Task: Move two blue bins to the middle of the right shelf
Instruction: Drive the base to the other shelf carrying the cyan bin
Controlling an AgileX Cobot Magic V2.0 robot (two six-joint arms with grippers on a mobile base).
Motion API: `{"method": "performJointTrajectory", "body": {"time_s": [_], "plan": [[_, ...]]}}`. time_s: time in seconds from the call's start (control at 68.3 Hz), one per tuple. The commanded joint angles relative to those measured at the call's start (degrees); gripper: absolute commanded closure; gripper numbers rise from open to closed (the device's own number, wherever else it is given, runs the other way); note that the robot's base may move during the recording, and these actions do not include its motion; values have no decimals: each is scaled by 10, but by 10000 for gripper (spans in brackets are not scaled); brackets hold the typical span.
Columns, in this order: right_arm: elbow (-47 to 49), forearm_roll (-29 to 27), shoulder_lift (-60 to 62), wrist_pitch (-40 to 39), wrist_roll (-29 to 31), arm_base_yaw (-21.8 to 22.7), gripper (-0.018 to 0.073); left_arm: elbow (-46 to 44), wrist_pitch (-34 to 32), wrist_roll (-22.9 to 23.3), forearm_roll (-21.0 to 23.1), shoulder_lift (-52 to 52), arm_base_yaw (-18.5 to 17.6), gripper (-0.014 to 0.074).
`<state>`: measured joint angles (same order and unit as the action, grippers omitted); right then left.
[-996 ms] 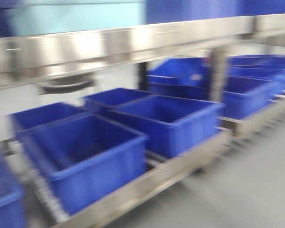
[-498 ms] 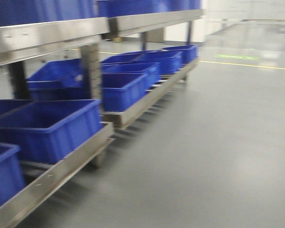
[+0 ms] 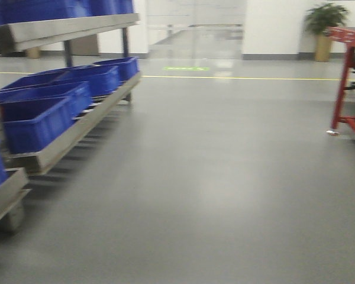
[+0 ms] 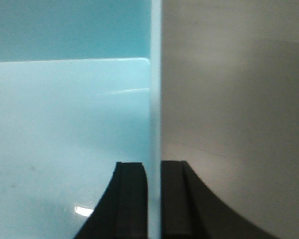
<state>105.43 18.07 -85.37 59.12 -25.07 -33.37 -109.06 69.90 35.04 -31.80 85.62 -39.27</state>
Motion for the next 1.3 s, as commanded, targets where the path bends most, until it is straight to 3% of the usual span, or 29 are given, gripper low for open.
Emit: {"method": "performJointTrajectory", "body": {"time_s": [0.0,1.288], "plan": [[7,2,9,-41,3,0,721,-5,-20,0,0,-7,-5,707],[7,2,9,-43,3,0,721,-4,-20,0,-7,-7,-5,707]]}}
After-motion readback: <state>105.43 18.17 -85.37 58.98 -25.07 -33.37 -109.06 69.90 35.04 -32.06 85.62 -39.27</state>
